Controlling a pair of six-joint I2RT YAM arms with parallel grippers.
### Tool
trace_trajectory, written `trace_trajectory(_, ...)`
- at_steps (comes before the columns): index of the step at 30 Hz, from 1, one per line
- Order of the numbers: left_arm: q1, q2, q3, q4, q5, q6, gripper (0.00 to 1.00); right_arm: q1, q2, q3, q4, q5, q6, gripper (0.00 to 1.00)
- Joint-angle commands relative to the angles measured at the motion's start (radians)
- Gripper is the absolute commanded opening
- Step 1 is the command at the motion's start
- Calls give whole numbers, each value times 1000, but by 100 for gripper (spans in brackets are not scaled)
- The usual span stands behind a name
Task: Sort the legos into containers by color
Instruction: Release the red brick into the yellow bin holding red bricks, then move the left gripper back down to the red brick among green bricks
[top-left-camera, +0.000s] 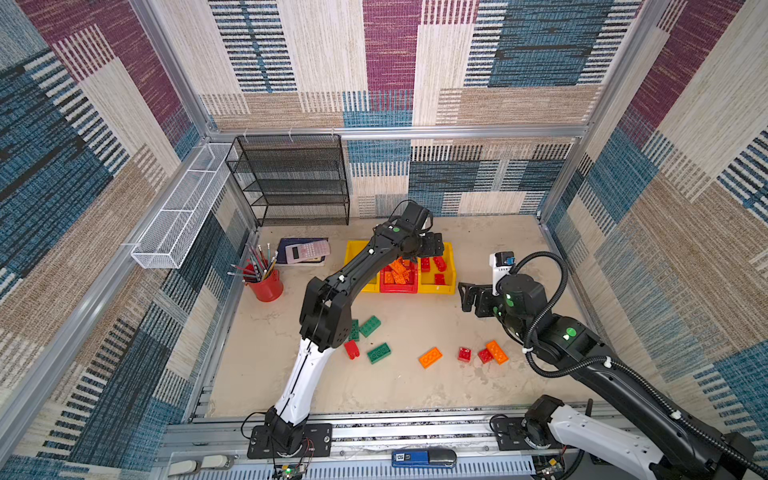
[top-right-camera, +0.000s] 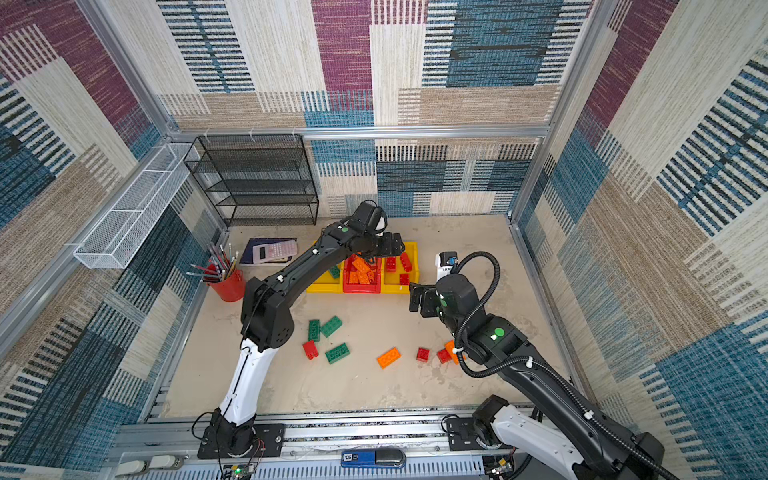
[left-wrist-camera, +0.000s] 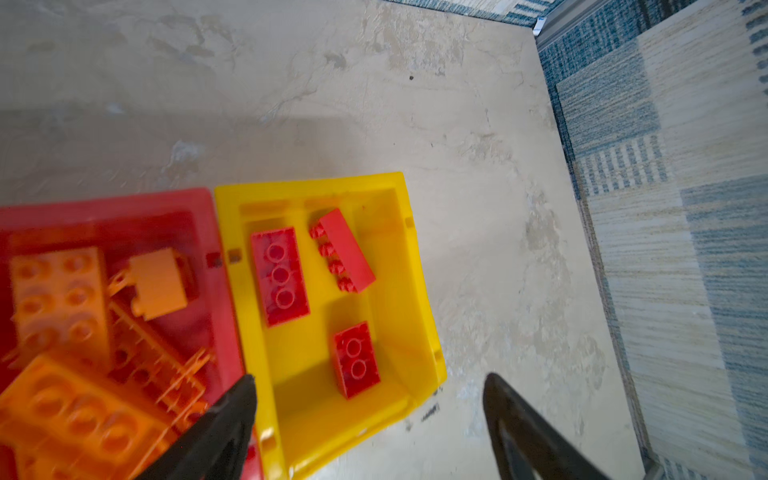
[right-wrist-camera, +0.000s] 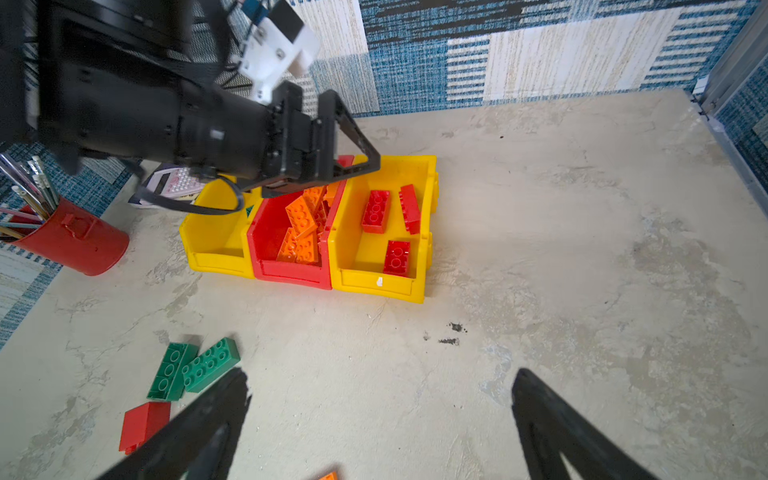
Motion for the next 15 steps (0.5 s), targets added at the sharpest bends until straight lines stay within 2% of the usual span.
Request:
trace_trajectory(1, 1, -192, -238, 131, -64, -12, 86, 0, 15, -2, 47, -38, -4, 100)
trace_trajectory(6, 2, -515, -680, 169, -194, -34, 86, 0, 48, -2, 71, -89, -9, 100)
trace_trajectory(10, -7, -777, -1006, 132, -257, -130, 86, 1, 71, -5, 90, -126, -20, 100)
trace_trajectory(15, -34, -1021, -1279, 80, -282, -256, 87, 1, 103, -2, 99, -161, -39, 100)
